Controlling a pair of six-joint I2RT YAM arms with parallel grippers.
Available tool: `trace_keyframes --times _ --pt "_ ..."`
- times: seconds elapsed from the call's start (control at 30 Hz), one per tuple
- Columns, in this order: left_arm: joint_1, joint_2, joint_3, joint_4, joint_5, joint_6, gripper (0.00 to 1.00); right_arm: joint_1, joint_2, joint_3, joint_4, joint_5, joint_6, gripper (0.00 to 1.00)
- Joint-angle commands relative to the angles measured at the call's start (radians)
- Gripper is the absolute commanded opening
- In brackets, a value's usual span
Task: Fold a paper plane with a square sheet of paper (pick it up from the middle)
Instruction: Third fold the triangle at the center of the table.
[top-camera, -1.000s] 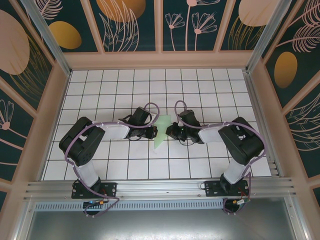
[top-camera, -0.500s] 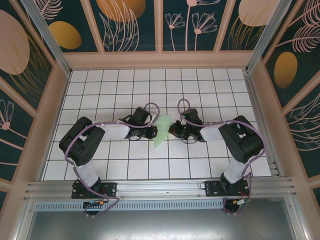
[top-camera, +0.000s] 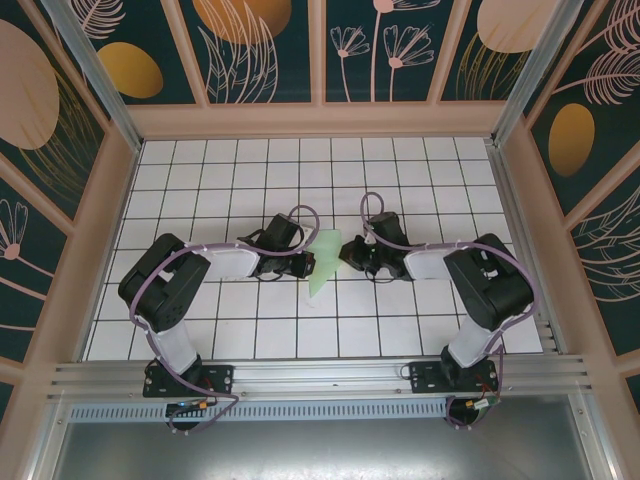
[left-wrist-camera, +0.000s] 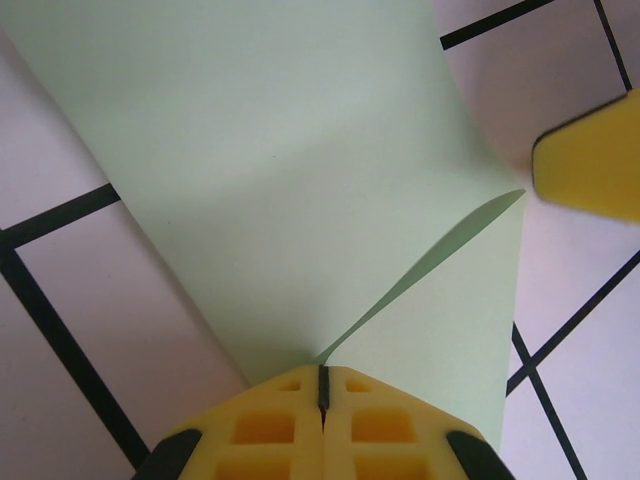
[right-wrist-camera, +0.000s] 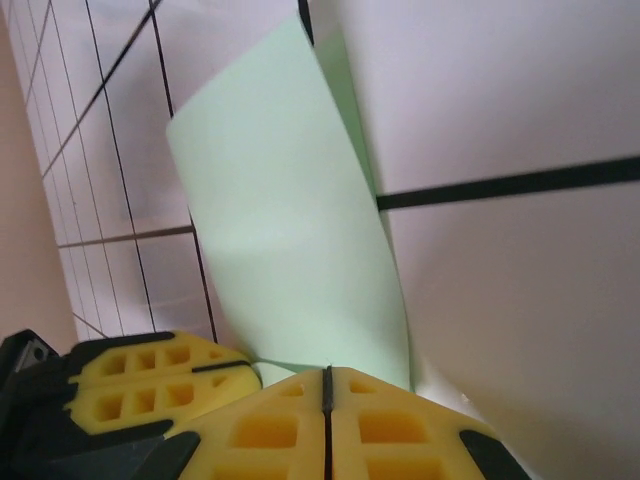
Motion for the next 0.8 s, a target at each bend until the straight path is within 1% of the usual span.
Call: trace_keyframes --times 0.0,0.2,0.4,0.5,0.63,0.77 --pt "0.002 0.041 -0.004 -0.08 -0.023 0.019 0.03 -0.01 0.011 0.015 0.043 -0.05 -0.004 0.09" --pt "0.002 0.041 -0.002 -0.08 -0.021 0.019 0.03 -0.01 0.066 -0.02 0.079 -0.031 0.017 0.09" --pt "0.002 0.043 0.002 -0.082 -0.019 0.019 0.03 -0.006 0.088 -0.034 0.023 0.022 0.01 0.08" --pt "0.002 0.043 0.002 -0.083 -0.021 0.02 0.03 -0.007 0.056 -0.023 -0.009 0.037 -0.004 0.08" --pt "0.002 0.041 -0.001 -0.083 -0.021 0.021 0.03 -0.004 -0.031 0.002 -0.038 0.036 -0.022 0.09" --pt "0.002 0.042 -0.001 -0.084 -0.02 0.024 0.03 0.015 -0.075 0.012 -0.003 -0.002 -0.028 0.1"
